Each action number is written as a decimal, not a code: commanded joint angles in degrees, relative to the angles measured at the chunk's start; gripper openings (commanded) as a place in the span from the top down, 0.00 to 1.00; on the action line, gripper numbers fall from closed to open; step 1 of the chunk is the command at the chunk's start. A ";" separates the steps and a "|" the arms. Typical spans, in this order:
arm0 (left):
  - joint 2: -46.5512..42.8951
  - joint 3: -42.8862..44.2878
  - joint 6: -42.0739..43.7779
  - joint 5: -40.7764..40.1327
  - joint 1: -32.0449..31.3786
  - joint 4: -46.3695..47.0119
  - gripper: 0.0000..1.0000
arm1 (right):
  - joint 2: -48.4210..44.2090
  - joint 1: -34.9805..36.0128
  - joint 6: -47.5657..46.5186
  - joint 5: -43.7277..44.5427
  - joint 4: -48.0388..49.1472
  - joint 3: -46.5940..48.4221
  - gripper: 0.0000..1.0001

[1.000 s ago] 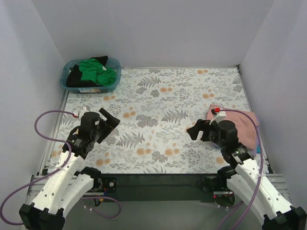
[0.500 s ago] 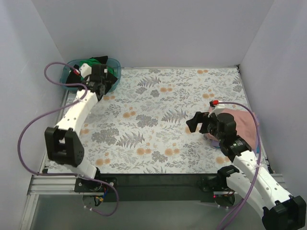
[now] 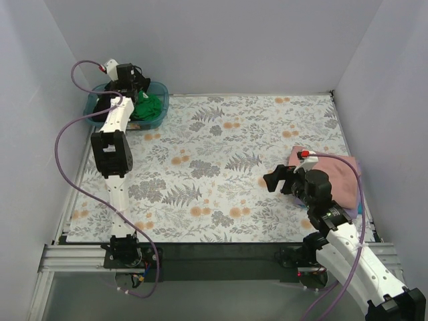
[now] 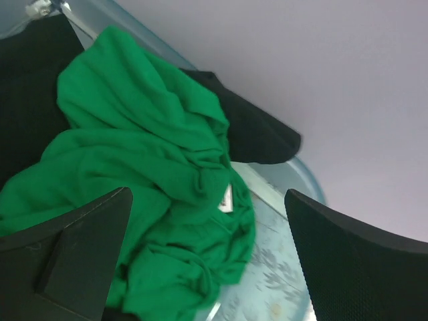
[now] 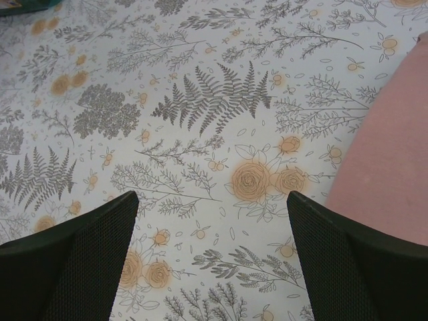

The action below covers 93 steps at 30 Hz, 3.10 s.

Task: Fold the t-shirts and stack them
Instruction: Grab the tshirt from the pile, then move the tshirt to the center of the board

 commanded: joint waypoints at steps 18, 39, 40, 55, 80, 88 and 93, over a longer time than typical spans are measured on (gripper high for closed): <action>10.03 -1.20 14.31 -4.13 0.22 17.51 0.28 | 2.87 0.09 -0.87 3.99 1.70 -1.17 0.02; -5.08 -1.99 17.38 -6.94 -3.47 15.75 1.00 | 3.57 0.09 -0.43 2.68 1.62 -1.08 0.01; -6.13 -2.08 17.73 -7.38 -3.91 15.66 1.00 | 3.74 0.09 -0.34 2.68 1.70 -1.17 0.02; -38.00 -15.34 22.66 0.05 -21.13 18.12 1.00 | 0.42 0.09 0.19 3.38 -1.11 -0.38 0.02; -52.21 -51.81 -1.33 17.17 -31.07 13.48 0.70 | -13.75 0.09 3.01 1.54 -21.32 6.12 0.02; -40.50 -54.36 -9.51 4.40 -30.28 -6.49 0.12 | -2.50 0.18 1.06 -5.93 -24.32 7.00 0.02; -53.75 -65.08 -13.20 5.08 -30.37 -5.61 0.11 | -3.81 1.84 3.35 -11.02 -24.14 4.20 0.02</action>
